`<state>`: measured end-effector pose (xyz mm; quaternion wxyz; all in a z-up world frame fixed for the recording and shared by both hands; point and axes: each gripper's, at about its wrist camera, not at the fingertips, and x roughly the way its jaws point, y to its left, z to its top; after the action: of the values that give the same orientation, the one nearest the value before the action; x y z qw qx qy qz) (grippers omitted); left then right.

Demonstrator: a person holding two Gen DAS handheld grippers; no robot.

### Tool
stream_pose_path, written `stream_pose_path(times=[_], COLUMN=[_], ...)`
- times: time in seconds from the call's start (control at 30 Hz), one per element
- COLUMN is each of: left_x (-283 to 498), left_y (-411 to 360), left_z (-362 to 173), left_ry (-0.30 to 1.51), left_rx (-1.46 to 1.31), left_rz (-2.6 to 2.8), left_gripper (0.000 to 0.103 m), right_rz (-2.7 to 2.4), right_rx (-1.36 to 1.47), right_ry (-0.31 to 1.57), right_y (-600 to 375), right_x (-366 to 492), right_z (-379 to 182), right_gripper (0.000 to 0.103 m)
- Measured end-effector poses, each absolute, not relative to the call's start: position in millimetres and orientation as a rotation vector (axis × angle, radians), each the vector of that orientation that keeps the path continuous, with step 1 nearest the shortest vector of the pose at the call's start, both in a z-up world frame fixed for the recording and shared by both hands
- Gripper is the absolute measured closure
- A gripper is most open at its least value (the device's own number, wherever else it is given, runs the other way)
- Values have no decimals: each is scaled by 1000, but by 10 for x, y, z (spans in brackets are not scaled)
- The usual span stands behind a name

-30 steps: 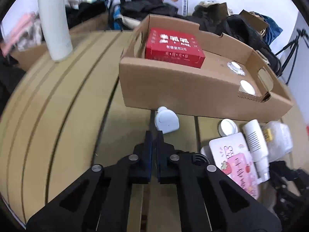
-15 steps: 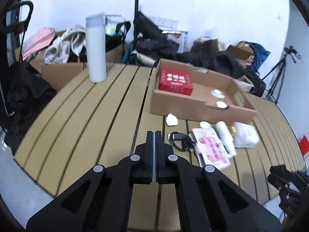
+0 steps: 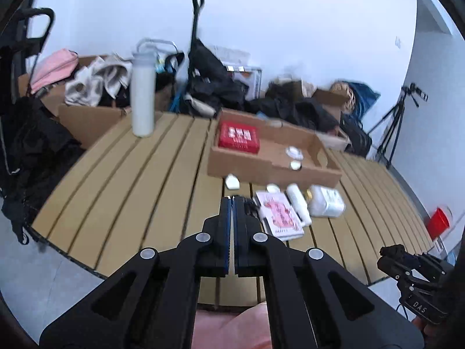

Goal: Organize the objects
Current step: 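Grasp the black cable with the left gripper while the right holds the black cloth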

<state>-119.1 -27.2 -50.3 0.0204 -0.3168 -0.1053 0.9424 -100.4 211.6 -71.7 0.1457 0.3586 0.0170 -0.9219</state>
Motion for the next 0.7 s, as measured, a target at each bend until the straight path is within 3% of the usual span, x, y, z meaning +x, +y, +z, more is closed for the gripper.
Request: stream_pose_path(times=[0.07, 0.2, 0.4, 0.47, 0.63, 0.7], left_x=[-1436, -2077, -2937, -2933, -2874, -2870], left_y=[-246, -206, 91, 119, 353, 370], left_z=[-673, -1036, -1679, -1676, -1646, -1634], left_ry=[-319, -435, -170, -182, 50, 34], left_rx=[-1098, -1246, -1521, -1466, -1469, -1498], left_rz=[2833, 2720, 2752, 2759, 2832, 2802], left_gripper=[98, 56, 56, 58, 58, 58], right_rz=[-2647, -2621, -2592, -2588, -2575, -2566], right_rx=[1045, 1078, 1143, 1166, 1214, 1230], right_ry=[35, 20, 28, 17, -39, -48], right_y=[2105, 2071, 2103, 2162, 2256, 2249], right_x=[-1042, -1127, -1267, -1310, -1418, -1447], right_z=[-752, -832, -979, -1030, -1142, -1167], right_gripper=[66, 65, 65, 65, 65, 65])
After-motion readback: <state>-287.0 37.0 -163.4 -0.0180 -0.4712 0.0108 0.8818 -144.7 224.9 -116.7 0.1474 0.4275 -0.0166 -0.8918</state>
